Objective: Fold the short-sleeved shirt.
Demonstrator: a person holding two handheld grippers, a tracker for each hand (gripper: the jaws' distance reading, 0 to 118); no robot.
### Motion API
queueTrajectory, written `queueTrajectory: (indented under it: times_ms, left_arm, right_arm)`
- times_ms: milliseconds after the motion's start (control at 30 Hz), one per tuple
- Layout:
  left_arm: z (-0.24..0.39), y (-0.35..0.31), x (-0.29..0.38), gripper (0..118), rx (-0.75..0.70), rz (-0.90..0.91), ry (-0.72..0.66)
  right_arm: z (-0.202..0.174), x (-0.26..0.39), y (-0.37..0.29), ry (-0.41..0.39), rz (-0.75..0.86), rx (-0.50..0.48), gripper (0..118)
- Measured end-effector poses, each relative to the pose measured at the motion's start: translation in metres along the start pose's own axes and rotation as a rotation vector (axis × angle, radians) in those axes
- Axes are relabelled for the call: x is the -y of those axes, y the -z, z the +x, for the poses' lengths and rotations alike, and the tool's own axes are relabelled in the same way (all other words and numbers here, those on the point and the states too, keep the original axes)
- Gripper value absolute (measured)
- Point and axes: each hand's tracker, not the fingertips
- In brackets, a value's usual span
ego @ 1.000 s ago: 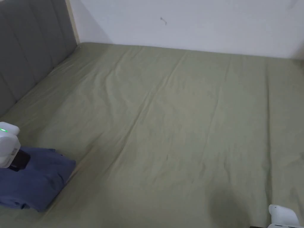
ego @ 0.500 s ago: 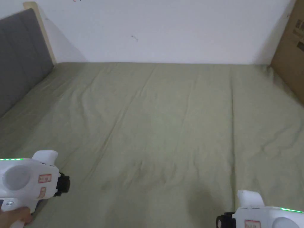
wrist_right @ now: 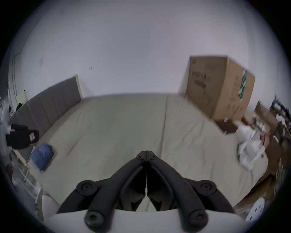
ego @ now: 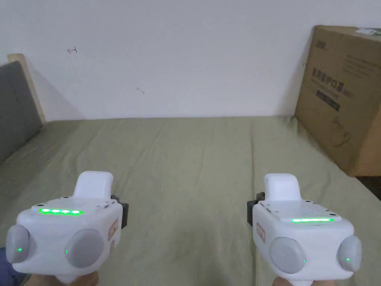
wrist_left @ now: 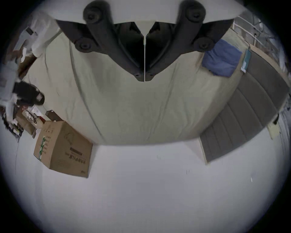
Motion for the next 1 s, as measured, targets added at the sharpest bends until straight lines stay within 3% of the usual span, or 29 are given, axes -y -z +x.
queueTrajectory:
  times_ms: [167,300,433,500,533,567,600,633,667,700,733,867,1000]
  left_arm:
    - [0.031,-0.029,-0.008,0,-0.070,0.166,-0.033]
    - [0.040,-0.046,-0.009,0,-0.151,0.270,-0.058]
    - [0.040,-0.060,-0.010,1,-0.121,0.290,-0.091]
    - [0.041,-0.066,-0.007,19,-0.128,0.322,-0.091]
    - [0.042,-0.069,-0.005,31,-0.134,0.378,-0.096]
    - [0.041,-0.073,-0.003,38,-0.121,0.418,-0.105]
    - [0.040,-0.077,-0.003,38,-0.099,0.431,-0.113]
    - [0.039,-0.080,-0.004,62,-0.081,0.432,-0.120]
    - [0.037,-0.080,-0.005,96,-0.075,0.438,-0.125]
    - [0.036,-0.082,-0.006,112,-0.075,0.450,-0.126]
    - [0.040,-0.085,-0.006,118,-0.074,0.471,-0.123]
    - [0.042,-0.090,-0.012,117,-0.047,0.486,-0.132]
    - [0.039,-0.090,-0.019,117,-0.001,0.417,-0.131]
  right_arm:
    - [-0.011,-0.022,-0.028,-0.073,0.154,0.115,0]
    - [-0.009,-0.025,-0.044,-0.047,0.199,0.140,0]
    - [-0.007,-0.024,-0.052,-0.047,0.221,0.153,0]
    - [-0.008,-0.022,-0.053,-0.062,0.229,0.171,22]
    - [-0.006,-0.021,-0.054,-0.060,0.231,0.168,44]
    - [-0.005,-0.021,-0.055,-0.049,0.232,0.158,54]
    - [-0.003,-0.021,-0.055,-0.031,0.227,0.140,54]
    - [-0.002,-0.021,-0.054,-0.022,0.222,0.124,81]
    - [-0.001,-0.020,-0.056,-0.016,0.232,0.117,102]
    - [-0.002,-0.019,-0.058,-0.016,0.244,0.123,104]
    - [-0.002,-0.019,-0.058,-0.022,0.250,0.131,104]
    - [0.000,-0.019,-0.059,-0.024,0.274,0.147,114]
    - [0.005,-0.020,-0.061,0.013,0.274,0.138,115]
